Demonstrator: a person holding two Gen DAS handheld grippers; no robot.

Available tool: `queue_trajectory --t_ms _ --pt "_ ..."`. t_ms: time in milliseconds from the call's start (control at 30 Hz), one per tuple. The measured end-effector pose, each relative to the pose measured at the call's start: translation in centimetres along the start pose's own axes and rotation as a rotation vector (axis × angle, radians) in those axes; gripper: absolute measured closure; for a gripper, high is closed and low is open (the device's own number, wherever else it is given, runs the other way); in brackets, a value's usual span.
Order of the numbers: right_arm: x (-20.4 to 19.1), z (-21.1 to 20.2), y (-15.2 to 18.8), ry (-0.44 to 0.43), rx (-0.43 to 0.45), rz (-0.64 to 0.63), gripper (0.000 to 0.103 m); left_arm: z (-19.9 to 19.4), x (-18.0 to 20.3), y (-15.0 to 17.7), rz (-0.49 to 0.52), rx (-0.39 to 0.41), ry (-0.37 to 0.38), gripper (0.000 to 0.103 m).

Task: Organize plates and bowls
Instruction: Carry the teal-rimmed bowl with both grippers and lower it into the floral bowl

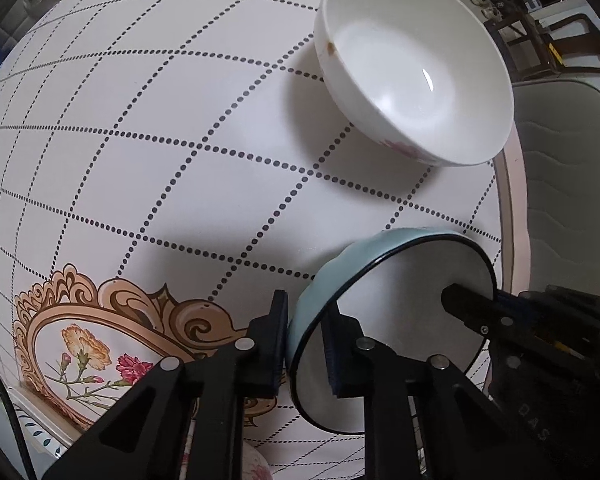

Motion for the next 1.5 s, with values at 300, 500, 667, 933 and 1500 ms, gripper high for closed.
queue_trajectory --t_ms 300,500,667,933,1500 --pt "-1.0 -1.4 0.7 -0.02 0.018 -0.005 0.095 -2.7 -0.2 0.8 0.015 0.053 -0.018 0.09" --pt "-3.0 -3.9 1.2 -0.035 0.046 -0.034 0.095 -6.2 -1.0 2.6 0.024 0.097 -0.018 0.09" --pt "-5.3 -6.2 1.8 -0.042 0.063 -0.072 0.095 -8.7 -3.8 5.2 0.013 0.132 -0.026 0.09" --pt "-11.8 -7.5 6.7 -0.045 0.051 -0.145 0.095 -11.4 -7.2 10.5 -0.047 0.155 -0.026 0.09" --pt "-19.6 -0.1 12.5 0.012 -0.061 -0.212 0.095 -6.5 -13.9 18.7 -0.151 0.056 -0.035 0.088"
Point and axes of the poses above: each gripper's, at about its wrist camera, not at the fingertips, and z roughly the way its jaws point, x to its right, y to its underside, the point moved 3 cm from there along z, roughly the way its jaws point, and after that the axes turned 4 degrees about y, right-handed, at the moved point
